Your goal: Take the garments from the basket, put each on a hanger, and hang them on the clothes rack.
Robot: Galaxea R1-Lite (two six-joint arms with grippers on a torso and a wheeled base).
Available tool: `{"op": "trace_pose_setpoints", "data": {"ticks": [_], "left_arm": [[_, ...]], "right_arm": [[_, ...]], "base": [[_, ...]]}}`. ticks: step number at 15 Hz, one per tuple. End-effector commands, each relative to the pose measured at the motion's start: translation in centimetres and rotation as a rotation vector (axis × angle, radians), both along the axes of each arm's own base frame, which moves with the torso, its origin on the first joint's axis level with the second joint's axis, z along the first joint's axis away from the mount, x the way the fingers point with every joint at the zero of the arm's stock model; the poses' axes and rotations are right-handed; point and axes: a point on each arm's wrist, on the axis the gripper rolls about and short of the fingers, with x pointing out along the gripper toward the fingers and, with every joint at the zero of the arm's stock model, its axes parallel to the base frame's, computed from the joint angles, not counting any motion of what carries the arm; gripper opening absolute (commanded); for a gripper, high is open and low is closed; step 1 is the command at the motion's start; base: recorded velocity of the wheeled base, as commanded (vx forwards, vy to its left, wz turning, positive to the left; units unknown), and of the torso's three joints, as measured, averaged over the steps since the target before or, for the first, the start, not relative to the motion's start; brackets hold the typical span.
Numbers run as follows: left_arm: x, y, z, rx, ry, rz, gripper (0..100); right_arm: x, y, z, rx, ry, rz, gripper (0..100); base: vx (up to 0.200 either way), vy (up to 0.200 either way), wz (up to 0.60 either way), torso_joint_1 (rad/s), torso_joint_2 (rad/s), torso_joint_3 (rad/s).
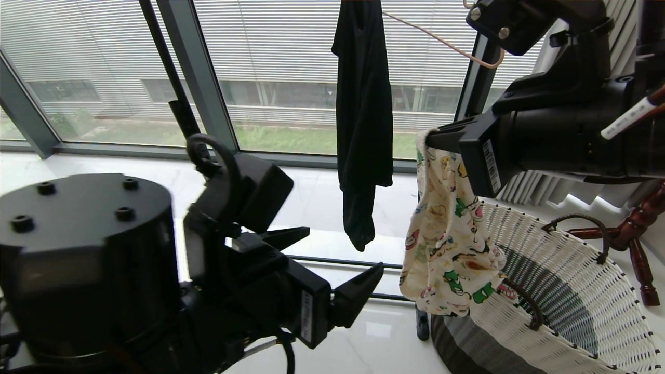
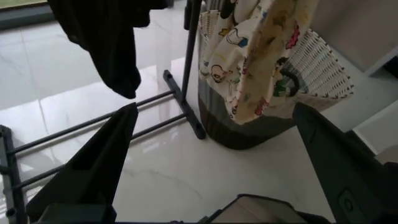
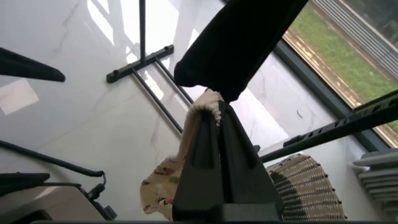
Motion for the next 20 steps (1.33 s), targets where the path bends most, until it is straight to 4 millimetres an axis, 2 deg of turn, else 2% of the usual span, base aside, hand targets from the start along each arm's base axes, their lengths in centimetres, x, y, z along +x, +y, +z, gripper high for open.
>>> {"op": "trace_pose_setpoints", "data": {"ticks": [1, 5, 9, 15, 20], "left_arm": [[1.9, -3.5, -2.6, 0.068, 0.079, -0.051, 100], [3.3, -5.0, -5.6, 0.130, 0.134, -0.059, 100], [6.6, -6.6, -7.5, 0.069, 0.088, -0.010, 100], [9.0, -6.4, -9.8, 0.085, 0.105, 0.055, 100], [8.7, -5.9, -10.9, 0.125, 0.121, 0.080, 100]], "right_arm": [[-0.2, -0.1, 0.2, 0.005, -0.003, 0.004, 0], [-0.4, -0.4, 0.4, 0.013, -0.008, 0.004, 0], [-1.0, -0.3, 0.6, 0.020, -0.009, 0.025, 0], [-1.5, 0.0, 0.7, 0.026, -0.010, 0.049, 0], [-1.5, -0.1, 0.8, 0.030, -0.012, 0.049, 0]], "base": [[0.000, 0.000, 0.00, 0.000, 0.00, 0.000], [0.000, 0.000, 0.00, 0.000, 0.00, 0.000], [0.000, 0.000, 0.00, 0.000, 0.00, 0.000], [0.000, 0.000, 0.00, 0.000, 0.00, 0.000], [0.000, 0.000, 0.00, 0.000, 0.00, 0.000]]}}
